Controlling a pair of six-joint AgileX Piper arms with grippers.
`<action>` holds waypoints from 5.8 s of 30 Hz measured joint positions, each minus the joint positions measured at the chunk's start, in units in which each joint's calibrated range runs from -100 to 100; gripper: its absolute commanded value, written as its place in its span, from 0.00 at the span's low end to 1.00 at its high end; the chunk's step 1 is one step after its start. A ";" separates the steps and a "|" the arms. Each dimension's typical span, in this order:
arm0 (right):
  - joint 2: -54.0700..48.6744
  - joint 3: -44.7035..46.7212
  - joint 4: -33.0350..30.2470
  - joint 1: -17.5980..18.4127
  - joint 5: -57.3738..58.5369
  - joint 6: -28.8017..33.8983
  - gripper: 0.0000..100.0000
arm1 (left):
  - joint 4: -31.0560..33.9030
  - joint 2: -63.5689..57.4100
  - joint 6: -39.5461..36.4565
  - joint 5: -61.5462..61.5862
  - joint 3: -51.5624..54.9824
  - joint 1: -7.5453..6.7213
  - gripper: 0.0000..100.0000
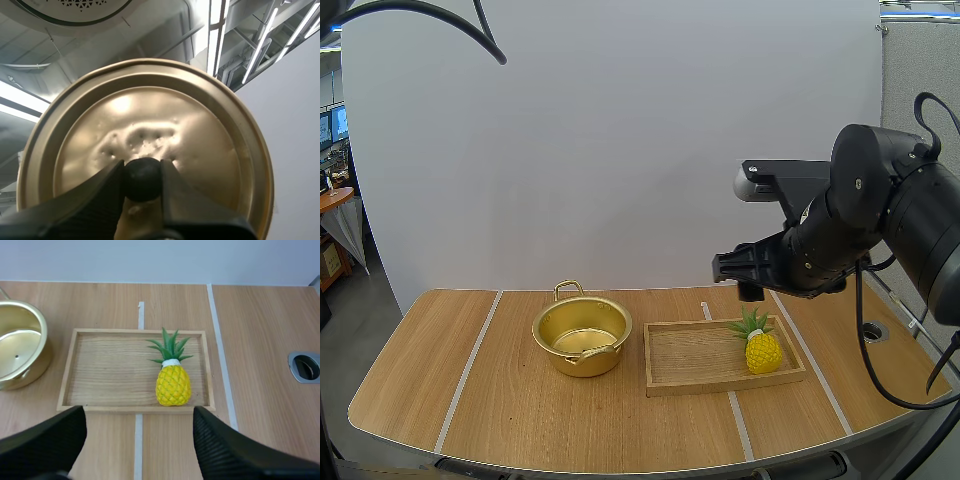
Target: Open the pot, put the pineapple inside, and close it
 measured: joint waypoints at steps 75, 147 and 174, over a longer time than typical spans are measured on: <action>48.46 4.12 9.43 -8.68 -39.03 -16.31 1.00 | 0.00 0.00 0.00 0.00 0.00 0.00 0.00; 54.96 -20.04 11.50 21.25 -32.57 -11.44 0.00 | 0.00 0.00 0.00 0.00 0.00 0.00 0.00; 66.44 -20.04 8.31 21.25 -40.44 -9.97 1.00 | 0.00 0.00 0.00 0.00 0.00 0.00 0.00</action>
